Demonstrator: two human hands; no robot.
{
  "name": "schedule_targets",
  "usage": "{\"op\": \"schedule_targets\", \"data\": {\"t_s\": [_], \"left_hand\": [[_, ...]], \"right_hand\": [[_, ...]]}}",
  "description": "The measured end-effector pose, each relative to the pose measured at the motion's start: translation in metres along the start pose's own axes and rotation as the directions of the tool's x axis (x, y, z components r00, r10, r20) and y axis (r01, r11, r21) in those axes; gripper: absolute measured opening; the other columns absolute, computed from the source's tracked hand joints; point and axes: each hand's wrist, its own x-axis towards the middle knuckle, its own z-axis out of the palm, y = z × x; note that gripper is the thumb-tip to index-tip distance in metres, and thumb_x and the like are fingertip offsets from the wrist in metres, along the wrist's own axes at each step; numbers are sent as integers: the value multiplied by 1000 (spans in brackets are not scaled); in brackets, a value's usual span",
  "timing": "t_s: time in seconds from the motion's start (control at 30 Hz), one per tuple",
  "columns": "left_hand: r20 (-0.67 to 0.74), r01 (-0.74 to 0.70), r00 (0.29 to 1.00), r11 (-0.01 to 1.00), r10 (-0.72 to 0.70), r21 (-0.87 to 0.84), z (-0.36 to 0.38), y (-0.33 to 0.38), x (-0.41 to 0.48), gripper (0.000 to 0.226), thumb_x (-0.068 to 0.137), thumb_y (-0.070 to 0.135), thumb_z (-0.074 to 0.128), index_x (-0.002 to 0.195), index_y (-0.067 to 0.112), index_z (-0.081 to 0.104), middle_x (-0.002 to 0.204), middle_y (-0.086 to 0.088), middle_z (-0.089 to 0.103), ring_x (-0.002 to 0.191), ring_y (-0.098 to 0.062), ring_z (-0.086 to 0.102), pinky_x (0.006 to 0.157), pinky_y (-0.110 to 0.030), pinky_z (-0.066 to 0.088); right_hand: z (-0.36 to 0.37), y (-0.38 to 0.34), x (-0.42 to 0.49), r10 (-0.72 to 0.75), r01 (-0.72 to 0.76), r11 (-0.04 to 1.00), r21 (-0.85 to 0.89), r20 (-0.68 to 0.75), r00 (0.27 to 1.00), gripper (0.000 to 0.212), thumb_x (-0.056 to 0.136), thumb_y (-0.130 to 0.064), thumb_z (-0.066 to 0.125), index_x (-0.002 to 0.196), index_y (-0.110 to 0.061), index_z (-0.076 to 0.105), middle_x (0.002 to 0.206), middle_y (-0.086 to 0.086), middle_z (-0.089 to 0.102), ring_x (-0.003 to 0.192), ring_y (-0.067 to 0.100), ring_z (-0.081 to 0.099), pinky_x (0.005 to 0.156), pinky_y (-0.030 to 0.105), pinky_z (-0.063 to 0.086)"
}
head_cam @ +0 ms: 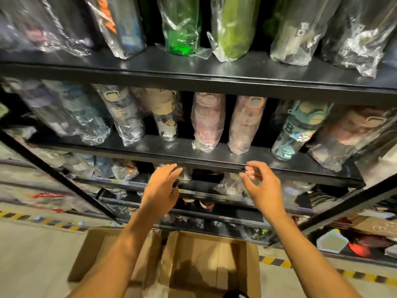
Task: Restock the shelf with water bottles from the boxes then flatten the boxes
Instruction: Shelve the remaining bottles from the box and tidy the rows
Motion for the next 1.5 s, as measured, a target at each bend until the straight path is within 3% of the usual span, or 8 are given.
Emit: {"op": "schedule_targets", "data": {"t_s": [0.17,0.33,0.43,0.63,0.77,0.9,1.07,1.5], "left_hand": [[76,-2,997,991,-8,131,-35,-88,-1,60,87,23,61,146,14,55,153,-17,50,138,-43,48,115,-59,38],[122,-102,989,983,83,152,-66,-150,6,67,85,26,57,151,15,50,158,-16,44,142,-43,43,117,-61,34],[134,-165,980,973,144,160,-70,-177,17,71,84,29,56,153,17,47,158,-16,44,142,-42,43,115,-66,34],[130,-193,977,963,170,187,-52,-194,16,77,83,21,65,156,24,42,164,-6,35,150,-33,32,124,-57,23],[61,-191,981,965,183,181,-43,-199,15,74,84,20,63,155,24,44,164,-6,36,150,-33,34,123,-55,24],[47,-211,977,960,206,184,-43,-201,15,73,85,19,61,155,23,44,164,-7,35,151,-33,34,122,-56,24],[44,-198,980,964,193,176,-43,-199,16,74,82,16,63,154,22,45,163,-7,37,149,-34,35,121,-58,27],[175,-175,974,968,143,183,-53,-196,18,86,78,16,65,159,27,37,166,-5,33,152,-30,28,125,-52,23]], "right_hand": [[92,-82,31,-56,31,996,83,315,948,56,90,-21,80,140,-17,55,136,-2,63,121,4,61,108,18,45],[172,-129,67,-20,14,1000,21,297,955,77,93,-28,78,155,-11,37,156,7,48,143,16,45,119,34,38],[202,-136,96,83,-68,994,-91,166,983,77,89,-38,80,146,-3,42,146,15,52,136,26,50,111,40,44],[224,-147,129,196,-182,968,-172,68,978,38,84,-39,85,88,-24,50,69,-9,46,57,7,42,50,17,36],[231,-142,144,146,-144,989,-34,74,987,77,75,-36,93,138,-12,56,100,-9,71,86,1,68,73,15,53],[230,-140,143,127,-129,991,23,70,989,66,70,-36,95,125,-16,65,113,-9,74,103,0,71,91,27,56],[229,-137,129,200,-198,979,-48,56,978,46,73,-43,92,80,-6,67,66,-6,62,50,-3,49,53,16,41],[240,-138,111,232,-234,970,-68,-30,972,69,70,-58,88,114,-13,60,105,-1,69,95,19,67,80,40,58]]}}
